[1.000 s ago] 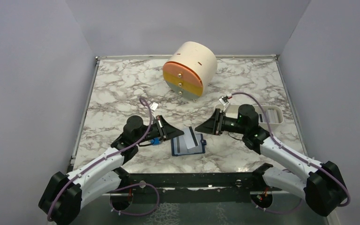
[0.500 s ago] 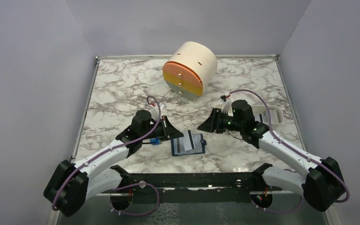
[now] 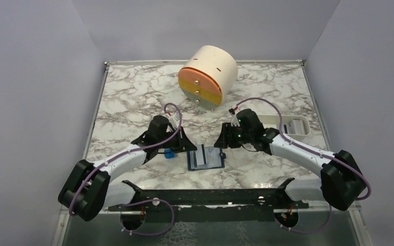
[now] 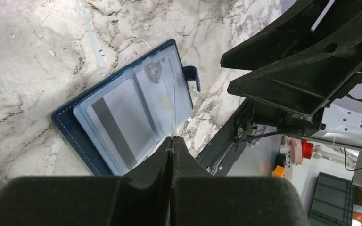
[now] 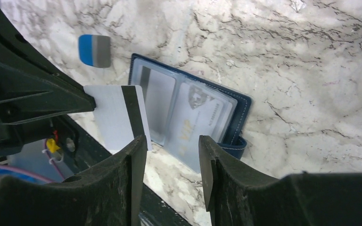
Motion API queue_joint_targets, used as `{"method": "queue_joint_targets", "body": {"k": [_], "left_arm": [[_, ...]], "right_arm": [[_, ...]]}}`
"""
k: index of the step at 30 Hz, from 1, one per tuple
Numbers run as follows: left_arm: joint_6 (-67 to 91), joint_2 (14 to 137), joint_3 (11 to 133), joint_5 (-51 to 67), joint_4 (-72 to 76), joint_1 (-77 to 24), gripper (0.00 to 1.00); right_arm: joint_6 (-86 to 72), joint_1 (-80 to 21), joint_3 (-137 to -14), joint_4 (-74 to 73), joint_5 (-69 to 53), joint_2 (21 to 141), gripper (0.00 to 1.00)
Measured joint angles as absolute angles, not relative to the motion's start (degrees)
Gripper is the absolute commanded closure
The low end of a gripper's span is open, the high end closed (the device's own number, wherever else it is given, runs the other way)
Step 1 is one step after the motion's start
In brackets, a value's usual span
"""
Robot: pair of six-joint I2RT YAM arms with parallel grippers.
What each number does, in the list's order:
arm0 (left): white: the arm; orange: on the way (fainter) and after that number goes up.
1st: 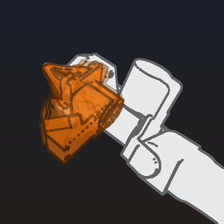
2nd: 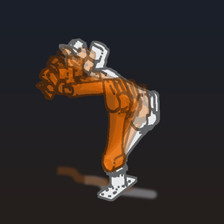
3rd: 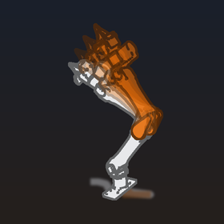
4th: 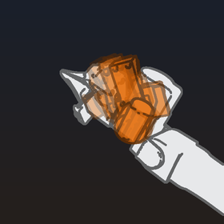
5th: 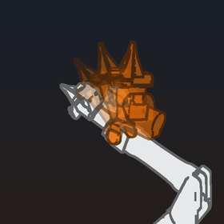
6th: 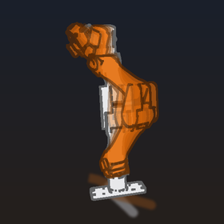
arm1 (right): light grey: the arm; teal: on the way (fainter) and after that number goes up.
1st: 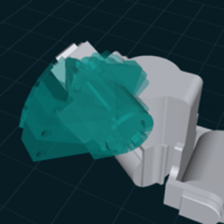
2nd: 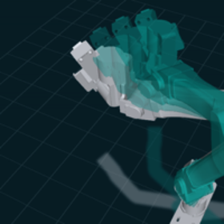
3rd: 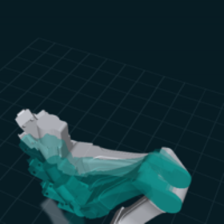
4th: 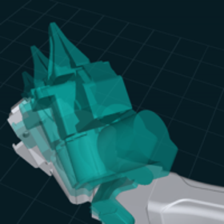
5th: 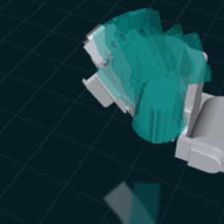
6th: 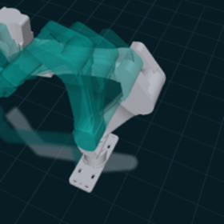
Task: Put the credit cards into the card holder
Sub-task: Insert the credit card into the card holder.
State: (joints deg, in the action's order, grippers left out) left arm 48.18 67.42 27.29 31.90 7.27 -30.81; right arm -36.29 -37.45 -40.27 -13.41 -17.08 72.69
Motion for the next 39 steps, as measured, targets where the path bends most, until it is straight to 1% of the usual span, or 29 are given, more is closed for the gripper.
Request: {"method": "queue_joint_targets", "body": {"k": [6, 10, 18, 30, 33, 39], "left_arm": [[45.87, 73.76, 28.86, 35.55, 8.03, -29.3, 1.0], [45.67, 74.83, 28.8, 37.01, 9.52, -28.49, 1.0], [45.69, 78.74, 28.77, 38.24, 13.76, -28.47, 1.0], [45.25, 83.46, 28.84, 37.91, 12.27, -28.45, 1.0], [44.75, 83.99, 28.88, 37.65, 10.59, -28.45, 1.0], [44.12, 84.07, 29.36, 36.58, 8.4, -28.45, 1.0]], "right_arm": [[-35.66, -38.96, -40.29, -13.58, -13.21, 73.93, 0.58], [-35.33, -40.05, -40.36, -13.3, -11.31, 74.04, 0.58], [-33.74, -43.31, -42.28, -14.35, -6.48, 76.66, 0.58], [-32.67, -45.84, -42.78, -19.31, -1.63, 79.94, 0.58], [-32.64, -46.09, -42.78, -20.05, -0.64, 80.12, 0.61], [-32.25, -46.28, -42.72, -20.05, 0.89, 80.93, 0.69]]}}
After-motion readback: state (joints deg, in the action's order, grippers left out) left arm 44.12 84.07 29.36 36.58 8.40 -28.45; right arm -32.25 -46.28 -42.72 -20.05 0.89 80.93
